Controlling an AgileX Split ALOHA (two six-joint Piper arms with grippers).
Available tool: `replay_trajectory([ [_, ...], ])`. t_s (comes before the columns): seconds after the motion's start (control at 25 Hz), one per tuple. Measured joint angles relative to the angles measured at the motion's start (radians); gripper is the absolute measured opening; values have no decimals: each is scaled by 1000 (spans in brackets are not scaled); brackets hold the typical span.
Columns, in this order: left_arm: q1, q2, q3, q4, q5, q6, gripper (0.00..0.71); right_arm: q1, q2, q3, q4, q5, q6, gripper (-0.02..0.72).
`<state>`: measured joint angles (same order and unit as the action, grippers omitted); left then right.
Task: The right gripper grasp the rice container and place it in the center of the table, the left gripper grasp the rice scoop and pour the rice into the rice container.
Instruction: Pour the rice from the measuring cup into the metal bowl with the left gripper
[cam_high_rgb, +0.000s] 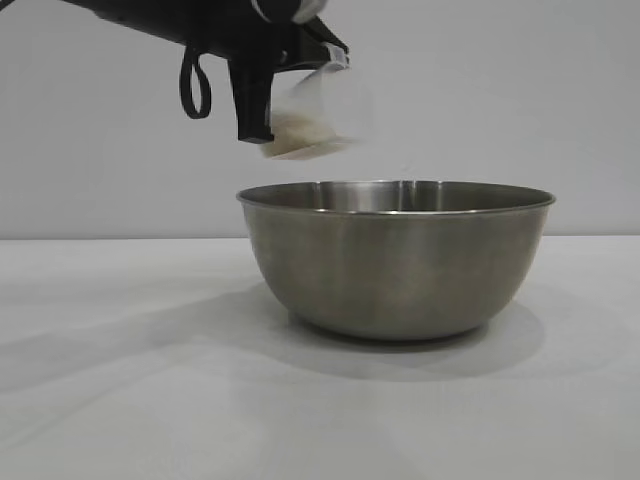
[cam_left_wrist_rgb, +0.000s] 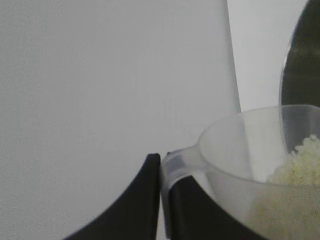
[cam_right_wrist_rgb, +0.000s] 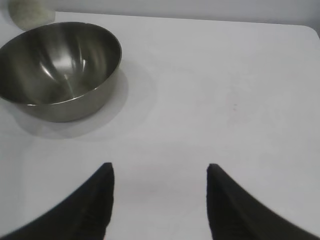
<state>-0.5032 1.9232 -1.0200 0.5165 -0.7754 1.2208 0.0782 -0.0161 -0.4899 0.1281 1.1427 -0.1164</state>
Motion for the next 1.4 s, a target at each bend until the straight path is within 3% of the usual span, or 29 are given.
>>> replay_trajectory([
  [0.36, -10, 0, 0, 242, 58, 195, 0, 0, 0, 0, 0, 0, 0, 400],
  [0.6, -10, 0, 0, 318, 70, 331, 0, 0, 0, 0, 0, 0, 0, 400],
  [0.84, -18, 0, 0, 343, 66, 430, 0, 0, 0, 0, 0, 0, 0, 400],
  [1.2, -18, 0, 0, 339, 50, 440, 0, 0, 0, 0, 0, 0, 0, 400],
  [1.28, -18, 0, 0, 311, 50, 402, 0, 0, 0, 0, 0, 0, 0, 400],
  [1.4, -18, 0, 0, 189, 37, 169, 0, 0, 0, 0, 0, 0, 0, 400],
])
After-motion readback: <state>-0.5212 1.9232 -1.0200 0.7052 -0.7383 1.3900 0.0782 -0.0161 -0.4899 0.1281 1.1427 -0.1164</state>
